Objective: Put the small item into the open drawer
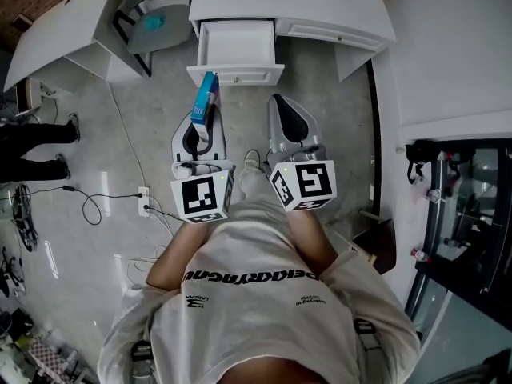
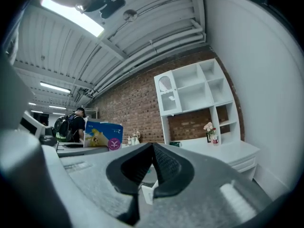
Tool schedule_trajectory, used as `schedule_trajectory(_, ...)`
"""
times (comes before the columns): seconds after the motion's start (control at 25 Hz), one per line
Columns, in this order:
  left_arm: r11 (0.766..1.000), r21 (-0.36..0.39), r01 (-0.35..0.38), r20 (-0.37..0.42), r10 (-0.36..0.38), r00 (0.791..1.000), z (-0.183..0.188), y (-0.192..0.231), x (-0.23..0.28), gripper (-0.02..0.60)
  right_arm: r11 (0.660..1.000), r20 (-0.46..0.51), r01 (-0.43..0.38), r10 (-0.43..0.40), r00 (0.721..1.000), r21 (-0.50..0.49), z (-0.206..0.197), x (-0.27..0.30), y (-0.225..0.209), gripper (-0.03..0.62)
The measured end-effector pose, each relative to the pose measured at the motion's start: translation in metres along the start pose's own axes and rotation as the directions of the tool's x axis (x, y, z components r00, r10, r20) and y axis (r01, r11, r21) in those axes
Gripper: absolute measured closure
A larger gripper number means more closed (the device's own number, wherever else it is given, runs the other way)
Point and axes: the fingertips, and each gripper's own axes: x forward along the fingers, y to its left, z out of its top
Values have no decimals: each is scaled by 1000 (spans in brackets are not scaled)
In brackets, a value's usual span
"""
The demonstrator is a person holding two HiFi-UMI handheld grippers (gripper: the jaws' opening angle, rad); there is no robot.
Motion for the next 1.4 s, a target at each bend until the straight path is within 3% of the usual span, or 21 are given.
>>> schedule_trajectory(0.52,1000,15,-23,-46,24,999,14,4,179,520,999,-42,-47,48,998,11,22,148,-102,599)
schedule_trajectory(0.84,1000,3,-31,-88,31,996,0,15,218,520,998,-82,-53,54,995,23,7,182,-114,599)
schedule_trajectory(0.96,999,-27,-30,-138,26,990,-14,22,231,520,999,-121,-34,37,992,26,-7,194,-120,599)
schedule_trajectory(1.4,998,-21,62,-228,-65,972,-63,63,298,518,998,-231,45,-34,972,43,-55,263,-130,599)
